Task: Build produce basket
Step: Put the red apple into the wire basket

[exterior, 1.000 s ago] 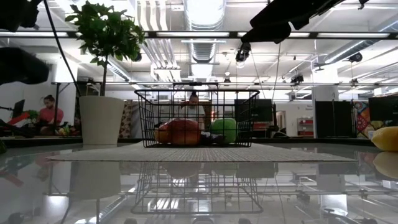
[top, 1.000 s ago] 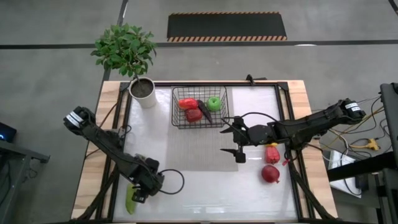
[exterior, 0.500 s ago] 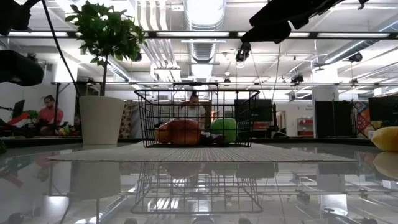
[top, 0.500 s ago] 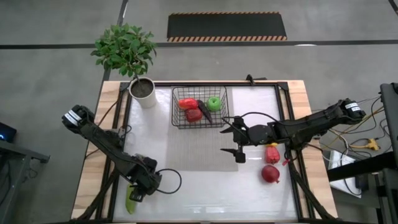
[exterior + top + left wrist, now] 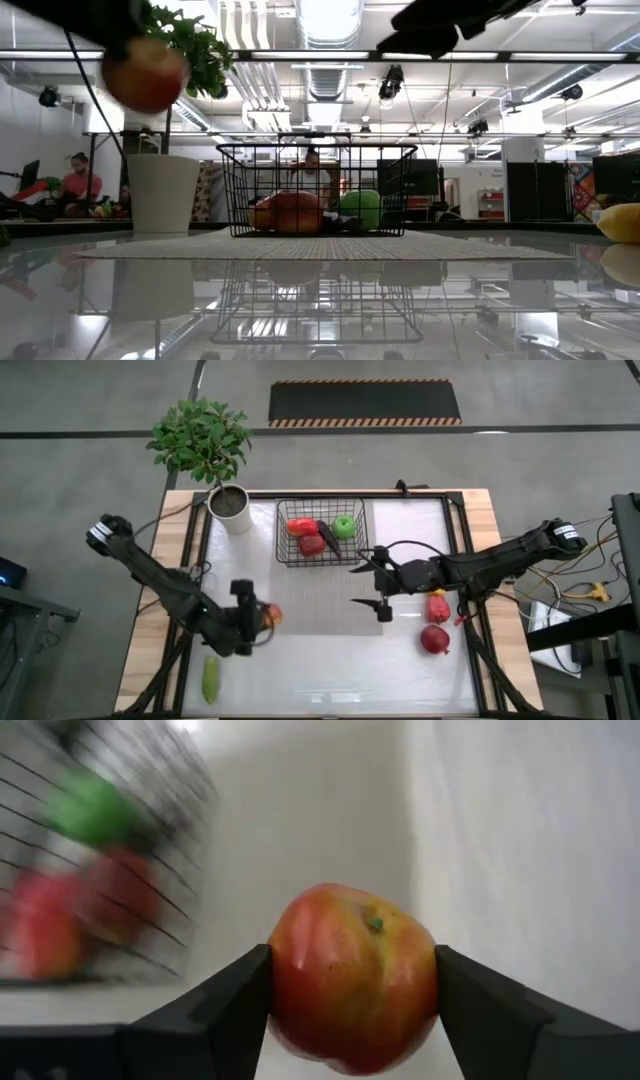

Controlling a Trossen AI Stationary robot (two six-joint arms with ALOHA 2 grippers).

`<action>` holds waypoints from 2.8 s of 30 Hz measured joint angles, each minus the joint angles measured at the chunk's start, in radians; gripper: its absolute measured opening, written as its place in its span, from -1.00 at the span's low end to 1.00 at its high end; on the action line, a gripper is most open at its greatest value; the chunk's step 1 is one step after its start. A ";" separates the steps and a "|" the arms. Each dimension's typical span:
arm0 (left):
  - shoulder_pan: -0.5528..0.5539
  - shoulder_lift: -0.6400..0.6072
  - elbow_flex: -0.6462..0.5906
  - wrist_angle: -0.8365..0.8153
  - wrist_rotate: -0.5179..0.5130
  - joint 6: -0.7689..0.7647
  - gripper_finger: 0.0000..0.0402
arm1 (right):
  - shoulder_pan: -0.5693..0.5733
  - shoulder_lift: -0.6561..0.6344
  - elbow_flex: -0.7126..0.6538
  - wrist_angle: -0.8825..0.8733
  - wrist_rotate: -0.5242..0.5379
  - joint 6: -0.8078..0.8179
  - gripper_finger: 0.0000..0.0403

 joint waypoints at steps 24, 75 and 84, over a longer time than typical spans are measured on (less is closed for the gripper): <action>0.330 0.015 -0.361 1.219 0.202 0.699 0.14 | -0.013 0.268 0.081 0.355 -0.019 -0.276 0.67; 0.354 0.143 -0.361 1.455 0.207 0.744 0.39 | -0.059 0.337 0.098 0.405 -0.102 -0.278 0.20; 0.354 0.077 -0.363 1.377 0.185 0.857 0.64 | -0.113 0.267 0.109 0.249 -0.097 -0.120 0.18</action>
